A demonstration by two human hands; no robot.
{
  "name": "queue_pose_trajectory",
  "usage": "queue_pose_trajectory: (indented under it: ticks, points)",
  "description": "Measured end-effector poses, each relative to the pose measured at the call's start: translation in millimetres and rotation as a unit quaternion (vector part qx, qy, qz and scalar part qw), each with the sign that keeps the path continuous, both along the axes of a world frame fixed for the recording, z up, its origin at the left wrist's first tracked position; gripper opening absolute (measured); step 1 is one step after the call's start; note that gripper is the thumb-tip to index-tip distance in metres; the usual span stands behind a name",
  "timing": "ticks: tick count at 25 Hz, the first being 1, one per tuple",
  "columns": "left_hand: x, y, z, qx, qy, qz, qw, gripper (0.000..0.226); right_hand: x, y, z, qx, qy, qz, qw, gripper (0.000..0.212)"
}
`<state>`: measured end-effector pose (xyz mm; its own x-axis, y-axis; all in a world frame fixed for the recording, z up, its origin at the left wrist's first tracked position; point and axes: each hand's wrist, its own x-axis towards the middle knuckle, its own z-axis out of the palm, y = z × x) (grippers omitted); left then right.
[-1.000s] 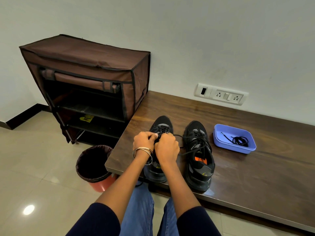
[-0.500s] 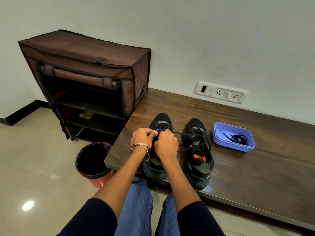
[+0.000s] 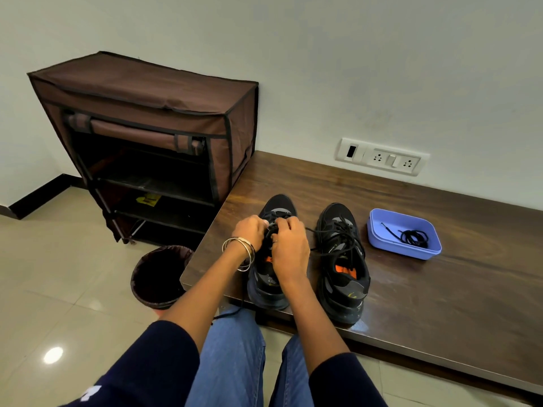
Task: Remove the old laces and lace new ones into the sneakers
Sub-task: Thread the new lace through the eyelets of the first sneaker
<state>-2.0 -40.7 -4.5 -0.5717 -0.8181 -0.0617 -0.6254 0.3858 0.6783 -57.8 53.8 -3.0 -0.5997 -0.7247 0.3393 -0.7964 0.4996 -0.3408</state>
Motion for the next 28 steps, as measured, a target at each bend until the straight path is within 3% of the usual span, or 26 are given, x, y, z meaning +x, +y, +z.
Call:
queue_pose_trajectory:
  ticks: [2,3,4,5,6,7,8,9,10,11,12,13,14,15,16,18,20,21,22,23,25,26,28]
  points:
    - [0.1,1.4,9.4,0.047,0.081,0.061,0.994,0.028,-1.0,-1.7,-2.6,0.000,0.076,-0.073,0.994,0.037]
    - [0.1,-1.4,16.4,0.160,0.197,0.141,0.957,0.031,-2.1,-1.5,-4.6,0.013,0.073,-0.113,0.991,0.035]
    - [1.4,-6.9,25.8,0.309,0.343,0.216,0.860,0.033,-3.0,-0.4,-6.0,0.028,0.059,-0.147,0.987,0.032]
    - [7.1,-13.7,35.7,0.428,0.482,0.266,0.717,0.035,-3.2,1.0,-7.0,0.033,0.051,-0.176,0.983,0.030]
    - [16.8,-21.5,46.4,0.490,0.589,0.289,0.574,0.036,-2.0,1.7,-6.5,0.033,0.039,-0.198,0.979,0.030]
    - [25.9,-31.0,54.5,0.509,0.652,0.295,0.477,0.035,-1.2,0.2,-7.5,0.027,0.028,-0.210,0.977,0.033]
    - [35.0,-37.8,62.6,0.510,0.677,0.288,0.447,0.034,-0.1,-0.7,-5.8,0.017,0.009,-0.217,0.976,0.039]
    - [41.0,-43.2,67.2,0.496,0.666,0.274,0.486,0.032,0.5,-1.0,-4.5,0.008,-0.011,-0.229,0.973,0.048]
    - [44.2,-43.2,69.2,0.458,0.616,0.261,0.585,0.031,-0.2,-0.3,-4.9,0.001,-0.037,-0.240,0.970,0.059]
    - [44.2,-40.3,63.9,0.385,0.523,0.243,0.721,0.030,-2.2,1.0,-5.8,-0.002,-0.077,-0.236,0.969,0.071]
    - [43.4,-34.0,57.2,0.284,0.389,0.205,0.852,0.030,-3.9,2.4,-6.4,-0.004,-0.129,-0.221,0.967,0.080]
    - [40.9,-27.7,48.3,0.170,0.244,0.140,0.945,0.027,-5.4,3.8,-8.0,-0.007,-0.179,-0.204,0.963,0.085]
    - [38.8,-21.0,39.6,0.071,0.105,0.051,0.991,0.020,-6.6,5.0,-9.2,-0.012,-0.213,-0.193,0.958,0.086]
    - [36.1,-14.7,31.0,0.003,-0.006,-0.034,0.999,0.017,-7.9,5.4,-10.8,-0.017,-0.236,-0.190,0.953,0.086]
    - [34.0,-10.1,25.3,-0.030,-0.078,-0.075,0.994,0.018,-9.4,5.3,-12.1,-0.026,-0.252,-0.192,0.948,0.085]
    - [31.6,-6.9,18.6,-0.043,-0.079,-0.057,0.994,0.012,-10.3,5.1,-14.6,-0.041,-0.272,-0.194,0.942,0.083]
    - [28.5,-5.5,23.5,-0.033,0.018,-0.014,0.999,0.011,-11.8,4.5,-16.2,-0.052,-0.283,-0.195,0.938,0.085]
    - [26.0,-4.2,28.6,0.015,0.106,0.018,0.994,0.015,-12.8,4.4,-15.4,-0.055,-0.288,-0.194,0.936,0.086]
    - [23.7,-5.4,36.0,0.112,0.232,0.078,0.963,0.020,-13.2,4.1,-15.1,-0.055,-0.291,-0.191,0.936,0.087]
    - [21.9,-9.6,44.8,0.243,0.371,0.150,0.884,0.024,-12.9,3.8,-15.1,-0.053,-0.295,-0.191,0.935,0.087]
    - [25.6,-22.5,60.7,0.429,0.559,0.244,0.666,0.030,-10.5,3.9,-13.1,-0.045,-0.300,-0.201,0.932,0.084]
    - [29.4,-27.8,64.8,0.452,0.591,0.263,0.615,0.033,-9.0,4.4,-12.0,-0.038,-0.296,-0.204,0.932,0.079]
    - [33.7,-29.3,69.4,0.446,0.606,0.271,0.601,0.035,-7.7,4.9,-10.2,-0.022,-0.281,-0.202,0.938,0.065]
